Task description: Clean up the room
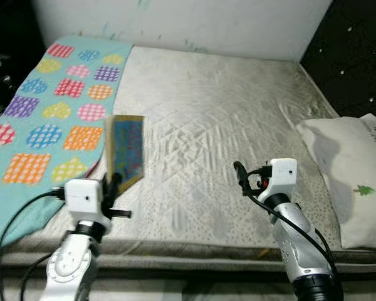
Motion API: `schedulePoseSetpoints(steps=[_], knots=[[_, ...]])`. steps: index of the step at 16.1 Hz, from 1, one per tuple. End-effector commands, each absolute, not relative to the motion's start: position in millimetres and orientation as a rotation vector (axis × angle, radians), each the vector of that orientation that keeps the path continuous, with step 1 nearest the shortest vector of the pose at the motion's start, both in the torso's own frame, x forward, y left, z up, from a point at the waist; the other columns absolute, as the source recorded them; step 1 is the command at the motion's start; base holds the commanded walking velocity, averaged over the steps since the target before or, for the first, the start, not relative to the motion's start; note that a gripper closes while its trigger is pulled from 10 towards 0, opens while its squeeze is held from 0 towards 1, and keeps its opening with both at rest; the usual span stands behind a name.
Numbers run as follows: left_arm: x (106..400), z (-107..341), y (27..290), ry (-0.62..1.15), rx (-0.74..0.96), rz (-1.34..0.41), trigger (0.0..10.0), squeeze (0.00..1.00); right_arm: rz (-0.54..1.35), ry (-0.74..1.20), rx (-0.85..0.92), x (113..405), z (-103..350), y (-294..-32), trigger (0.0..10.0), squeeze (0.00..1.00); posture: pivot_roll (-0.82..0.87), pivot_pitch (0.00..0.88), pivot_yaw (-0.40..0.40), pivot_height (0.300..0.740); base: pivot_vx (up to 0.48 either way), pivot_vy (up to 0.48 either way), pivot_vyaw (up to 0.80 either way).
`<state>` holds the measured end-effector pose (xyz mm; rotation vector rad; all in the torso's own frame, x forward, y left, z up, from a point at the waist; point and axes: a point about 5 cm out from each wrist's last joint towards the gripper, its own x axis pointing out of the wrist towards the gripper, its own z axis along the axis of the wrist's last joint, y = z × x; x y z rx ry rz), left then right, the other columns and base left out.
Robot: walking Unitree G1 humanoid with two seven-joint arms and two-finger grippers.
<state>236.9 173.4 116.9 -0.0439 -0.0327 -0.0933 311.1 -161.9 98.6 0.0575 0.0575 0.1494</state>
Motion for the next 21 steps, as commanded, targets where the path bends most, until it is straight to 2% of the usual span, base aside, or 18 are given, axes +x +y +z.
schedulePoseSetpoints(steps=[1,3,17,21], knots=[[238.9,125.1,162.9,-0.076,-0.06,-0.137,10.0,0.0,0.121,0.063,0.045,309.0,96.7,-172.3,10.0,0.0,-0.04,0.088,-0.09,0.74,0.412,0.0,0.0],[239.3,124.7,162.9,-0.072,-0.059,-0.136,10.0,0.0,0.123,0.063,0.043,308.6,96.7,-171.9,10.0,0.0,-0.04,0.088,-0.09,0.74,0.388,0.0,0.0],[241.1,122.5,164.3,-0.055,-0.064,-0.084,10.0,0.0,0.146,0.073,0.006,309.4,95.8,-168.0,10.0,0.0,-0.04,0.092,-0.095,0.74,0.0,0.0,0.0],[242.6,122.9,164.2,-0.057,-0.066,-0.086,10.0,0.0,0.162,0.059,0.014,310.1,97.4,-165.2,10.0,0.0,-0.04,0.087,-0.093,0.74,0.0,-0.28,0.0]])
